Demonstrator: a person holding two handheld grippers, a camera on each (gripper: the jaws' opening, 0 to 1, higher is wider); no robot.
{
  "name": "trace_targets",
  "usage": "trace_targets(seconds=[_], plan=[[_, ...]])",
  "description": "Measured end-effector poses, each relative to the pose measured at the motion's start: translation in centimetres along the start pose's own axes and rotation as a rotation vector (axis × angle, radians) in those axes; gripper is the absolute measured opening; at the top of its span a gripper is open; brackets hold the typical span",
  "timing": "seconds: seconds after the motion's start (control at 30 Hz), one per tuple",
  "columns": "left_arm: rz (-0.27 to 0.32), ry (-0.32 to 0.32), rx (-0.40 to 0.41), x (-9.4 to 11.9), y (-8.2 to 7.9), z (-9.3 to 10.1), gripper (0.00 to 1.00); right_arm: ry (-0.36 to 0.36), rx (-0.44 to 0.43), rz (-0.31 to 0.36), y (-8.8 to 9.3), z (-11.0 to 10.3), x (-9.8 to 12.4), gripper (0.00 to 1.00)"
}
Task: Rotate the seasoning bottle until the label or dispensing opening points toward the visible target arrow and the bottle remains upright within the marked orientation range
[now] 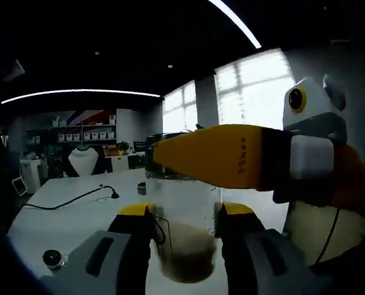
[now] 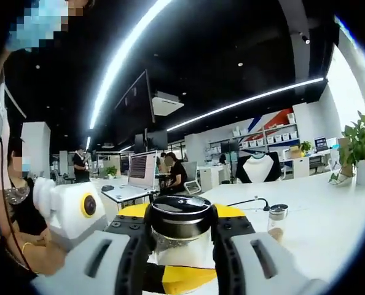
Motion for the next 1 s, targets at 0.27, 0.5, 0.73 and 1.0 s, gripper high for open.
trace_targets(seconds=[0.27, 0.5, 0.73, 1.0], plan=[[0.006, -0.028, 0.025, -0.1, -0.6, 0.4, 0.46, 0.05, 0.092, -0.008, -0.6, -0.3, 0.0, 0.37], [0.023, 0.083, 0.015, 0.0, -1.2, 1.3, 0.45, -0.002, 0.041, 0.029, -0.9, 0.1, 1.0, 0.36], [0.046, 0.23, 0.016, 0.1, -1.9, 1.8, 0.45, -0.052, 0.037, 0.031, -1.5, 0.2, 1.4, 0.36], [0.06, 0.33, 0.088, 0.4, -1.9, 1.8, 0.45, -0.091, 0.038, 0.027, -1.6, -0.4, 1.5, 0.36]])
Point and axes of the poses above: the point that each gripper's makers call its tool centre point, and the gripper's own axes: x roughly backward along the fingers, z roughly to its right, y roughly out of its underside, the point moved 2 cm from there along x, roughly backward along the fingers, and after that the axes turned 2 degrees about x, right-handed, at the moved point
